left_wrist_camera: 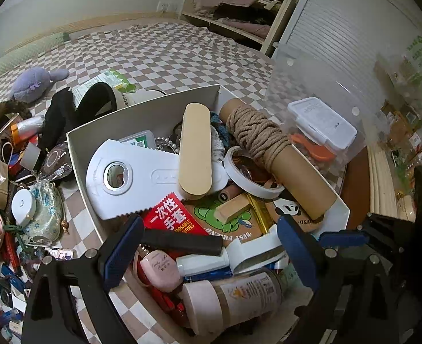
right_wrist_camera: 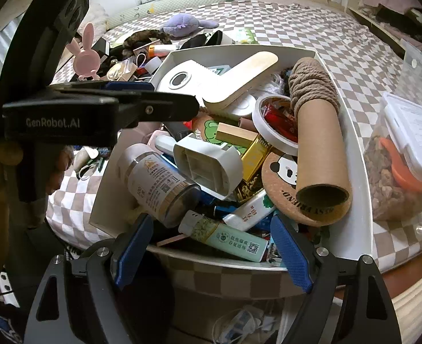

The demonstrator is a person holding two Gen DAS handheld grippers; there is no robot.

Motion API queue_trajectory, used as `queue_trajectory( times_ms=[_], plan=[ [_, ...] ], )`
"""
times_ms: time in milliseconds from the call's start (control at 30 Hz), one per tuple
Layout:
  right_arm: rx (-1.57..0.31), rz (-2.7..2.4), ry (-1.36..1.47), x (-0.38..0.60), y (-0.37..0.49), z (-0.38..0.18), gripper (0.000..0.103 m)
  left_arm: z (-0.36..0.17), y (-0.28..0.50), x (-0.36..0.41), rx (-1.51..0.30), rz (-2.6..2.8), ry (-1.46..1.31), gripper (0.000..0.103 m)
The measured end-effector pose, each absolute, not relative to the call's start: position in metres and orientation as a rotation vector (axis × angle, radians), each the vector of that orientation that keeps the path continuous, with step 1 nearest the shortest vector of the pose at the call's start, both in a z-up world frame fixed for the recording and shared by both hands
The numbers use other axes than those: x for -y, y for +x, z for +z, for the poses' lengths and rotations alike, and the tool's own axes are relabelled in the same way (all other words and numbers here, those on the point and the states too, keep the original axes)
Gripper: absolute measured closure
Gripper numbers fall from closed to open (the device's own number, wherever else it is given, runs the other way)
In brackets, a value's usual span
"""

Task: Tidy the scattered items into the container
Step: 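Open both grippers to drop the foam grip and green tube into the box, then move both grippers back over the clutter on the bed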

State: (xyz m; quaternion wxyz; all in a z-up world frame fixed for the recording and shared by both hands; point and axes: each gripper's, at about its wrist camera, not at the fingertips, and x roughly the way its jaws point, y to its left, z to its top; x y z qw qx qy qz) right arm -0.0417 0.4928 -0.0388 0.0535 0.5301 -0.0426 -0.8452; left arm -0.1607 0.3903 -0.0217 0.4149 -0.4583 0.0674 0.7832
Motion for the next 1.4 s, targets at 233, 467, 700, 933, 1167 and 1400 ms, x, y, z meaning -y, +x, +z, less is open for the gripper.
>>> queue_trajectory(
  times_ms=[233,467,700,933,1167,1400],
  plan=[
    [0.123,-2.644,1.54,-0.49,-0.035,-0.03,0.0,-0.011,-0.15,-0.382,-0.208,2.002,-1.085,0.006],
    [0.181,-2.703,1.477,-0.487,-0.029,-0.021,0.0,0.005,-0.145,-0.355,-0.188,2.057,-1.024,0.0],
    [0.155,-2.798,1.358,-0.473,-0.021,-0.007,0.0,0.012,-0.141,-0.32,-0.169,2.091,-0.994,0.0],
    [0.167,-2.796,1.31,-0.454,-0.02,0.004,0.0,0.013,-0.137,-0.276,-0.179,2.154,-0.985,0.0],
    [0.252,-2.741,1.235,-0.428,-0.023,0.019,0.0,0.015,-0.143,-0.222,-0.183,2.235,-1.004,0.0],
    [0.172,-2.732,1.138,-0.389,-0.026,0.036,0.0,0.008,-0.151,-0.166,-0.218,2.326,-1.043,0.0]
  ],
)
